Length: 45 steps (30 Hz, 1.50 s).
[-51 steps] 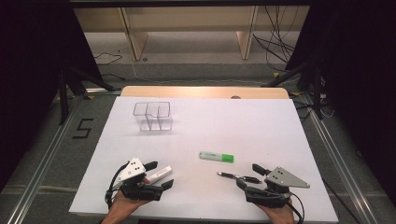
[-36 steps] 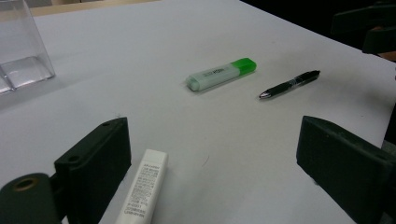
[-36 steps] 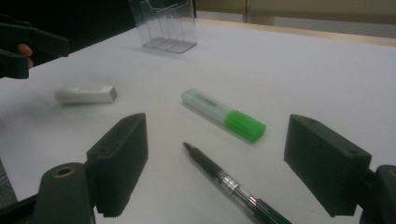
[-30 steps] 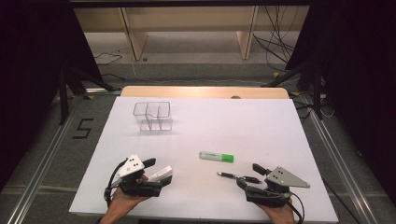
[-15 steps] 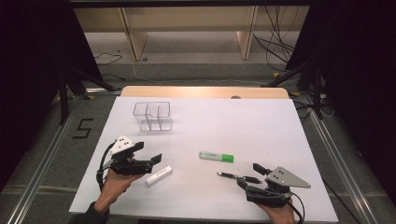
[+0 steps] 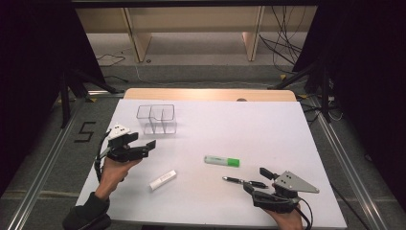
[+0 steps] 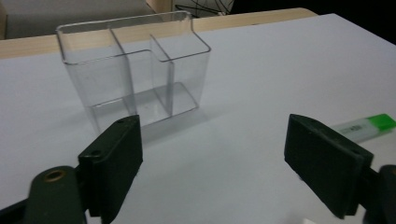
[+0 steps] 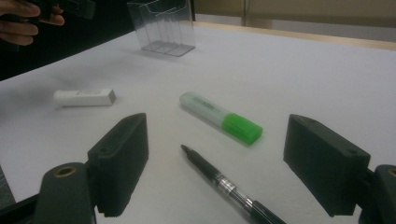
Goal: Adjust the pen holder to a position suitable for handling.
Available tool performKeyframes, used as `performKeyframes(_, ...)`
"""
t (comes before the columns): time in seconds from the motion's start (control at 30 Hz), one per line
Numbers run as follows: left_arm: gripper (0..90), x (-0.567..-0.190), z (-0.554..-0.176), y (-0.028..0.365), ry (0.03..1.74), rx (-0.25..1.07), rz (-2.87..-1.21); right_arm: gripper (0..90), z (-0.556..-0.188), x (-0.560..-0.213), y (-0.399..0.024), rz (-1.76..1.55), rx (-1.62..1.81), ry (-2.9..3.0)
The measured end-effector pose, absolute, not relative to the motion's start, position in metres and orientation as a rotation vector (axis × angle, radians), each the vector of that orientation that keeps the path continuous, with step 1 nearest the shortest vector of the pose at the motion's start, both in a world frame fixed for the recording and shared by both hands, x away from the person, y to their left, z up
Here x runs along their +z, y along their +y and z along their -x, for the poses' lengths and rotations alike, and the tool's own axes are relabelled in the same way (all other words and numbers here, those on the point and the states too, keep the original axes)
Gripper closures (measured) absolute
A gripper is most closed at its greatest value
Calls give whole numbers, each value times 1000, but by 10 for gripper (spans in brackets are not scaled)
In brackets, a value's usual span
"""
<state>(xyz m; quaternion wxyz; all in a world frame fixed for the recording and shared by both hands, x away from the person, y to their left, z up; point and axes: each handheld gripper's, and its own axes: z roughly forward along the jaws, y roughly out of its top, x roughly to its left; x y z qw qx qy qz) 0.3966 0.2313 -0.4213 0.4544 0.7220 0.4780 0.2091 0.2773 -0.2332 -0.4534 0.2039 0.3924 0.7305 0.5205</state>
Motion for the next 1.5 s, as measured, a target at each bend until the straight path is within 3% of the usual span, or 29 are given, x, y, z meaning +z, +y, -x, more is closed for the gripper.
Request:
performKeyframes(0.4, 738, -433, -432, 259, 1346, 582, -1767, 233, -278, -454, -234, -1096, 1450, 2037)
performKeyframes(0.6, 884, -436, -454, 267, 1397, 577, -1758, 233, -278, -454, -234, -1098, 1449, 2040)
performKeyframes(0.97, 894, -447, -494, 274, 1458, 559, -1732, 233, -277, -454, -234, -1093, 1451, 2043)
performKeyframes(1.5, 896, -455, -520, 276, 1435, 534, -1770, 233, -277, -455, -234, -1094, 1445, 2049)
